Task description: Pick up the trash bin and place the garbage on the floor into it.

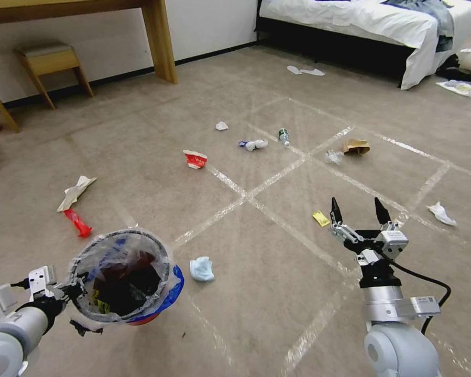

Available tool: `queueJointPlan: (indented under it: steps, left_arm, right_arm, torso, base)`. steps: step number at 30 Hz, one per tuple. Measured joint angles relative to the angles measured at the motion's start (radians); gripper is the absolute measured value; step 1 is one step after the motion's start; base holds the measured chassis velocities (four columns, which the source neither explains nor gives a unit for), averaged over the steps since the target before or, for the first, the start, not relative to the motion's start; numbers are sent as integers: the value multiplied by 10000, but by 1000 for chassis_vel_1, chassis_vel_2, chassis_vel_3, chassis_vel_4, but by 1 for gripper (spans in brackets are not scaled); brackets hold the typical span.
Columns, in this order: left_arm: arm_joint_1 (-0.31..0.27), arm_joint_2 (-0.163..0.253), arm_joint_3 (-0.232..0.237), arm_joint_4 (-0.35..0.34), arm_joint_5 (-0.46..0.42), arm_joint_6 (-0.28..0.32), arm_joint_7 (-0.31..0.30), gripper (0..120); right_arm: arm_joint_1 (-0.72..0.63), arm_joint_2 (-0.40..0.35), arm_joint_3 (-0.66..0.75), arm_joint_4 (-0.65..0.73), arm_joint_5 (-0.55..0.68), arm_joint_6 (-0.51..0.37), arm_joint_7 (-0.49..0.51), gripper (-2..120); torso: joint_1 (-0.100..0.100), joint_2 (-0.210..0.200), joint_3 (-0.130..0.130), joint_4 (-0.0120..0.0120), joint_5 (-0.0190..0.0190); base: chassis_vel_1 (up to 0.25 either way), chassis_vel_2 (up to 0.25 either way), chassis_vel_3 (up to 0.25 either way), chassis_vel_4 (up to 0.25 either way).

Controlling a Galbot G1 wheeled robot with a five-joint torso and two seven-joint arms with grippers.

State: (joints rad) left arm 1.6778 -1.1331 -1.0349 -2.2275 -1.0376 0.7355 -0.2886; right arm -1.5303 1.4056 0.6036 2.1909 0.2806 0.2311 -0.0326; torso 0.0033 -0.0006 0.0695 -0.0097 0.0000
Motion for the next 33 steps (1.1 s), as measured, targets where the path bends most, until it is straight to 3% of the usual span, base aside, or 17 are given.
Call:
queueJointPlan:
  steps: [23,33]
  left_arm:
    - [-220,-57,37,279,4,0,-23,0]
    - [-150,-52,-178,326,-14,0,-25,0]
  right_arm:
    - [188,-63,80,-135,131,36,22,100]
    - [230,-63,17,-208,161,55,-177,100]
  torso:
    - [-3,0,-3,0,1]
    - [-3,0,-3,0,0]
  base:
    - [-15,19,20,-15]
    - [0,0,0,0]
